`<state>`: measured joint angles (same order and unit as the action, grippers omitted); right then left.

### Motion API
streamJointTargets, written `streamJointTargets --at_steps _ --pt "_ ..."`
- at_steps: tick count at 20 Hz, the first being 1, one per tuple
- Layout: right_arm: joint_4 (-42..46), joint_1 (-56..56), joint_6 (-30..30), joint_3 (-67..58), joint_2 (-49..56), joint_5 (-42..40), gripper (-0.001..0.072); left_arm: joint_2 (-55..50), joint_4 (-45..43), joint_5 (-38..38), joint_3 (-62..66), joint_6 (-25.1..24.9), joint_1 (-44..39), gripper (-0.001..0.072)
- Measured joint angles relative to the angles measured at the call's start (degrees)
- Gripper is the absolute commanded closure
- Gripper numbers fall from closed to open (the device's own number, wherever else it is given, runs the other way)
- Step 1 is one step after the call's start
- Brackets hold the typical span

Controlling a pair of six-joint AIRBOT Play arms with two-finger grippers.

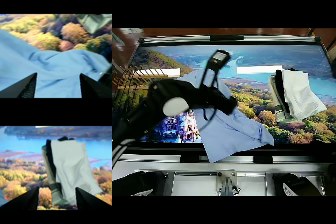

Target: Fold the shirts.

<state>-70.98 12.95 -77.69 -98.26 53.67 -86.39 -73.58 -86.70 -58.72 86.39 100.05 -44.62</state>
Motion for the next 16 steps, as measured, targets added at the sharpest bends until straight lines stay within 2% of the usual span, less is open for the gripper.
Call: streamJointTargets --at_steps 4,5,6,8,12,16 --pt "-8.26 0.00 -4.20 3.15 5.70 -3.74 0.0163 0.09 -0.87 -10.56 -1.86 -1.53 16.98 0.0085" --pt "-10.97 0.00 -5.49 4.76 7.45 -4.04 0.0163 -0.09 0.63 -12.00 -3.19 -2.14 21.09 0.0074" --pt "-13.20 0.02 -6.49 6.49 9.09 -3.91 0.0163 -0.35 2.93 -12.98 -5.05 -3.08 25.00 0.0010" --pt "-17.18 0.00 -8.13 10.54 12.83 -2.60 0.0163 -1.20 8.33 -13.94 -10.05 -5.05 30.99 0.0012" --pt "-24.74 -2.08 -9.64 17.62 20.04 -0.02 0.0163 -3.82 16.81 -10.14 -21.46 -8.96 35.93 0.0013" --pt "-31.06 -6.93 -10.64 20.81 24.33 0.96 0.0163 -8.41 24.90 -3.50 -27.56 -12.90 35.26 0.0024"
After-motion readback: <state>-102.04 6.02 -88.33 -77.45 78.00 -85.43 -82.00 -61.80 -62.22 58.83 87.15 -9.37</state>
